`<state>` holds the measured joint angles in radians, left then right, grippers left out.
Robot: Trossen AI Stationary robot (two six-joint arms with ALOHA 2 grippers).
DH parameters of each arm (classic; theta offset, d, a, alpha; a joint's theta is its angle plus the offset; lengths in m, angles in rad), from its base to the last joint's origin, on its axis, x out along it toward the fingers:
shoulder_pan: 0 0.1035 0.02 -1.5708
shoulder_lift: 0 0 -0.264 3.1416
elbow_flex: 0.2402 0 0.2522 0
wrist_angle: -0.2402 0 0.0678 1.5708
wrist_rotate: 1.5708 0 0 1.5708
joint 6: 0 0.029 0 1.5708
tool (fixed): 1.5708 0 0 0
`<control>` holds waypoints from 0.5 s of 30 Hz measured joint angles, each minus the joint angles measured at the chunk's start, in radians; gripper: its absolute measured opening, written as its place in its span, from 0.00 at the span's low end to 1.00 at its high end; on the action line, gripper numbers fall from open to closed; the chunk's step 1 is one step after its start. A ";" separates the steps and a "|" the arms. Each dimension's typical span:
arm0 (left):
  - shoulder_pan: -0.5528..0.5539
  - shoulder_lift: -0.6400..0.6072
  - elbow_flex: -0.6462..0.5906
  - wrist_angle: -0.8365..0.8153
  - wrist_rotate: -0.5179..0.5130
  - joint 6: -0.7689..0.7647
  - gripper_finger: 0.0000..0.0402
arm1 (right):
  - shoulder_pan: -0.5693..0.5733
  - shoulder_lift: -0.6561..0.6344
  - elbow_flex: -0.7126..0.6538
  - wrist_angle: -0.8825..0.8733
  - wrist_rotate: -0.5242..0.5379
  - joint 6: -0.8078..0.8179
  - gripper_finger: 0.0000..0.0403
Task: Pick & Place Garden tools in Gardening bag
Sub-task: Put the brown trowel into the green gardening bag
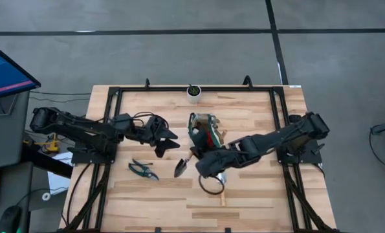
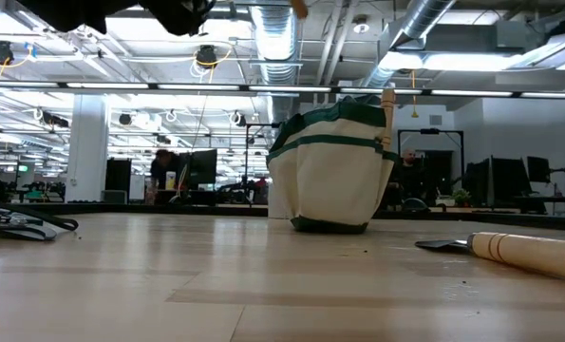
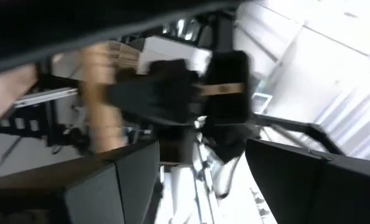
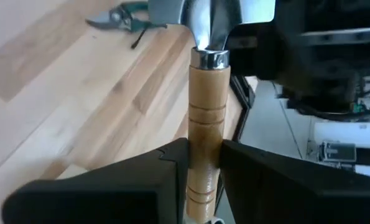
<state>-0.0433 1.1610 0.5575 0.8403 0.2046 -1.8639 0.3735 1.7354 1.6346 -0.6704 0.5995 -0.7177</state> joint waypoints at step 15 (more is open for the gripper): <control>-0.023 0.078 -0.004 -0.069 0.098 0.025 0.57 | -0.032 -0.014 0.000 0.032 -0.055 -0.016 0.17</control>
<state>-0.0663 1.2390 0.5537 0.7717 0.3031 -1.8386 0.3412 1.7218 1.6348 -0.6388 0.5444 -0.7341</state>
